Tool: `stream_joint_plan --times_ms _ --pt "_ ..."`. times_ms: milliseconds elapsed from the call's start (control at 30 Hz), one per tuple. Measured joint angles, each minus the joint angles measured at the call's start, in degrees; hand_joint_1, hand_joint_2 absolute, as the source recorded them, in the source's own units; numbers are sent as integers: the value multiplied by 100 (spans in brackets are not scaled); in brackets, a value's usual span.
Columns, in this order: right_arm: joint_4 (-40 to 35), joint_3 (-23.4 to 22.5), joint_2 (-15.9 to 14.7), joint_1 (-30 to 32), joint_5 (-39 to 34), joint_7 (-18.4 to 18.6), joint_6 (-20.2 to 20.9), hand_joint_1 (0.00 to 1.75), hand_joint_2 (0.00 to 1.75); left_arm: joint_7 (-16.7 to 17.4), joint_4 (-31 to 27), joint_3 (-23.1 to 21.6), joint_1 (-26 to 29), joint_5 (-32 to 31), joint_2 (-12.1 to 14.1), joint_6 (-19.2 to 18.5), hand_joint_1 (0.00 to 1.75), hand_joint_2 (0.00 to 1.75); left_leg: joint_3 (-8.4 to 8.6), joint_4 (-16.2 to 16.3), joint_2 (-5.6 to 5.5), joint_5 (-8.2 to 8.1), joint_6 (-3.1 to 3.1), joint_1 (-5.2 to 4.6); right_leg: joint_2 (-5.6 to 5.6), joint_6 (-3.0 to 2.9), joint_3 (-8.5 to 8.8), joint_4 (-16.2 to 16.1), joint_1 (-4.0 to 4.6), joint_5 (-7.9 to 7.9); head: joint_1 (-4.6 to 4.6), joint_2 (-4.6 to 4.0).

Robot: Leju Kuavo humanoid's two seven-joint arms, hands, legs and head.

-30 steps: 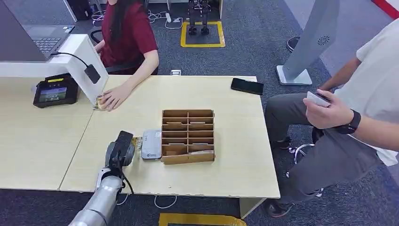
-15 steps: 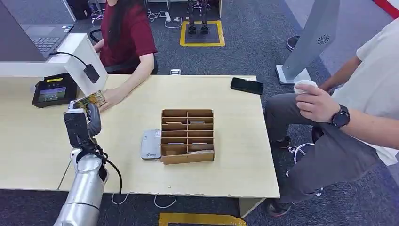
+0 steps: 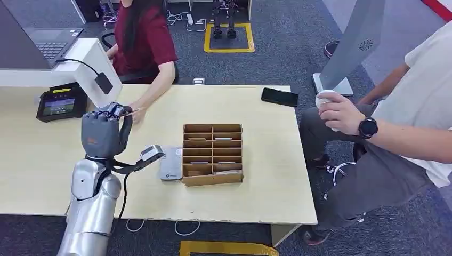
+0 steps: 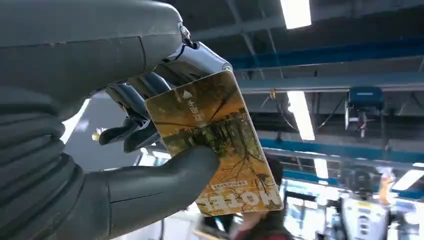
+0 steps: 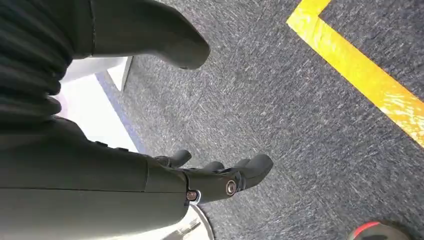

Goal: Pass the card to the sensor for recognition and then transmit it.

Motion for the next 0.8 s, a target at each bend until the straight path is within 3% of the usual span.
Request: stream_joint_plan --times_ms 100,300,433,567,667,800 --pt "0 81 -28 0 0 -37 2 0 175 1163 -92 -269 -51 -499 230 0 175 175 5 0 12 -1 0 0 12 -1 -5 0 0 1 0 0" --pt "0 164 -66 -23 -17 -59 -9 0 175 2332 -92 -1120 -240 -525 772 0 175 175 4 -2 5 5 -7 4 5 -6 -6 2 3 2 2 0" --pt "0 179 -68 -28 -9 -59 -13 0 175 2554 -92 -1626 -345 -525 1017 0 175 175 5 -2 9 5 -7 3 9 -7 -7 2 3 4 2 0" --pt "0 181 -68 -30 -9 -57 -13 0 175 2556 -92 -1799 -363 -525 1126 0 175 175 4 -1 9 4 -7 1 9 -6 -7 1 2 4 2 0" --pt "-6 214 -68 -29 -107 -48 30 0 175 2774 -59 -1956 -422 -525 1200 0 175 175 2 -1 8 4 -5 1 8 -6 -8 0 2 3 2 0" --pt "-22 400 -74 -45 -190 -48 -2 0 175 2856 259 -2096 -645 -519 1202 0 175 175 2 -1 9 3 -5 0 7 -5 -8 0 2 4 2 0"
